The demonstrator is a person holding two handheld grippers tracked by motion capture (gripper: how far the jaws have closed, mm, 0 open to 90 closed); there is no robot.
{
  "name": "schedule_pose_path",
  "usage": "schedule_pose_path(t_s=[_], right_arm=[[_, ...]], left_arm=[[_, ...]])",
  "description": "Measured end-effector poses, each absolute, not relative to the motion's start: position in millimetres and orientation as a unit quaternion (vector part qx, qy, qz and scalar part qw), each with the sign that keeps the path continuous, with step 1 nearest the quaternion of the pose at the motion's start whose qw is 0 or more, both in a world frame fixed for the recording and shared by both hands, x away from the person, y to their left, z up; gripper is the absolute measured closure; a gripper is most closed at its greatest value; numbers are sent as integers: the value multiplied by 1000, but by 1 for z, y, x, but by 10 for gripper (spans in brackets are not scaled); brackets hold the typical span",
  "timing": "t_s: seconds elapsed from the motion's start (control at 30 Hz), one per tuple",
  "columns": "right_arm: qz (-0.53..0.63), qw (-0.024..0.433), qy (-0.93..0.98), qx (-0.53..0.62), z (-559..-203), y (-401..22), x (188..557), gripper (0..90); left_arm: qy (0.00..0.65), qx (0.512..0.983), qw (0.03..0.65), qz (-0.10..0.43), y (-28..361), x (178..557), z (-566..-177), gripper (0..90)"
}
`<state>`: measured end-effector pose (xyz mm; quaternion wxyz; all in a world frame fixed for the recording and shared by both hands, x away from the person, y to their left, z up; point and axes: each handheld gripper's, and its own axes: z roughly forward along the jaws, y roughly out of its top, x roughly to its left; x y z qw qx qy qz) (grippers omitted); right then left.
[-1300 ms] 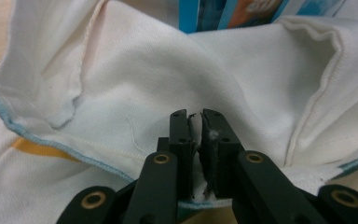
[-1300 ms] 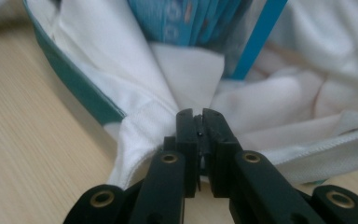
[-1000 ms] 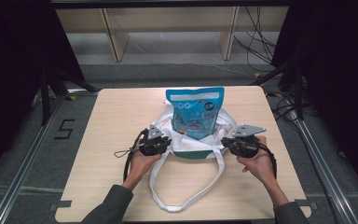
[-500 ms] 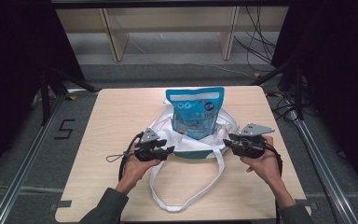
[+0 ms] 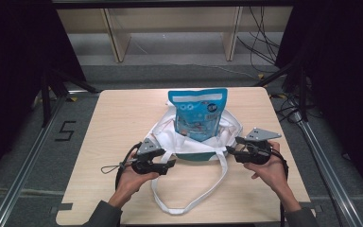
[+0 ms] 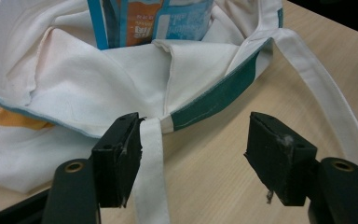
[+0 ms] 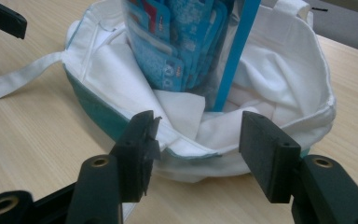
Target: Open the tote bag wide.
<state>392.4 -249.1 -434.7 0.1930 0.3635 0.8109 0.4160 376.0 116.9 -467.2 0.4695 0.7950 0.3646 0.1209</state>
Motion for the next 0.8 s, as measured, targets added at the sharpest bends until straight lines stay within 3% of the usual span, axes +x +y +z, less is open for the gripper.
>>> schedule_pose_path(t_s=[0.8], right_arm=[[410, 189, 816, 360, -442, -256, 368, 380]], left_arm=[[374, 789, 474, 115, 138, 342, -477, 229]])
